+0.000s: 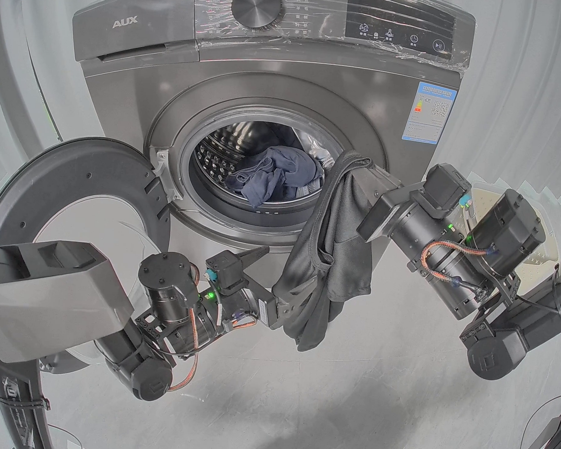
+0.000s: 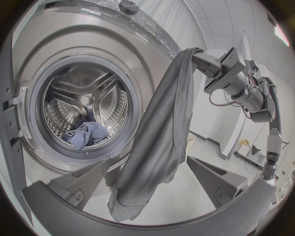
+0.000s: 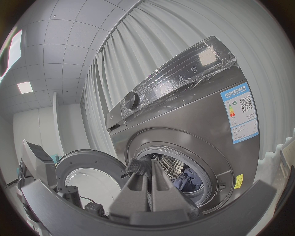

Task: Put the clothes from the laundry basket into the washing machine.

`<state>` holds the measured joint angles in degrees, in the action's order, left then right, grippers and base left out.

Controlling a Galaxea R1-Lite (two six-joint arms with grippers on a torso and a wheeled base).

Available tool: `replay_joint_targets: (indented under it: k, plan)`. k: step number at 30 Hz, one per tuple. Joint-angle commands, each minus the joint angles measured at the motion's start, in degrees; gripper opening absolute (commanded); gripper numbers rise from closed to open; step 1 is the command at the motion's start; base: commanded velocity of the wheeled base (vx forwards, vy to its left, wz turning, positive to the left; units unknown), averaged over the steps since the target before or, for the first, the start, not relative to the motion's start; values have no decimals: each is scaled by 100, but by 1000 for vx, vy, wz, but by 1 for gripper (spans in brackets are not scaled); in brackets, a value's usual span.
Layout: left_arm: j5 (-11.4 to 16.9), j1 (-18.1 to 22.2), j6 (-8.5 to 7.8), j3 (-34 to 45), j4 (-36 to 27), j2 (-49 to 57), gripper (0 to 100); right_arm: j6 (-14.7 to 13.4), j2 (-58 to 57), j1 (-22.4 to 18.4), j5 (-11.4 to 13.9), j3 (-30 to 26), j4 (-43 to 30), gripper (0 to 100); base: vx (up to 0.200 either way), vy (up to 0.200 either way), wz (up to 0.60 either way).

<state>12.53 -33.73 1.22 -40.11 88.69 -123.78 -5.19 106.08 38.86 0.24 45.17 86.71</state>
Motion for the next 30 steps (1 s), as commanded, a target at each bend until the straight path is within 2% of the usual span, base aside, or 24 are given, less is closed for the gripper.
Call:
replay_joint_targets:
  k: [1, 11, 21, 27, 29, 30]
  plan:
    - [4, -2, -8, -138, 8, -322, 100, 1, 9, -10, 2, 1, 4, 0, 0, 0, 0]
    - [-5, -37, -16, -375, 8, -454, 100, 1, 9, -19, 2, 1, 4, 0, 0, 0, 0]
    - [-5, -46, 19, -938, 0, -832, 100, 1, 18, 16, 2, 1, 4, 0, 0, 0, 0]
    - [-49, -19, 10, -1175, 0, -1051, 100, 1, 18, 16, 2, -8, 4, 0, 0, 0, 0]
    - [-190, -2, 1, -1254, 0, -1104, 100, -8, 27, 16, 2, -8, 4, 0, 0, 0, 0]
    - [-199, -2, 1, -1272, 0, -1104, 0, 1, 27, 16, 2, -8, 4, 0, 0, 0, 0]
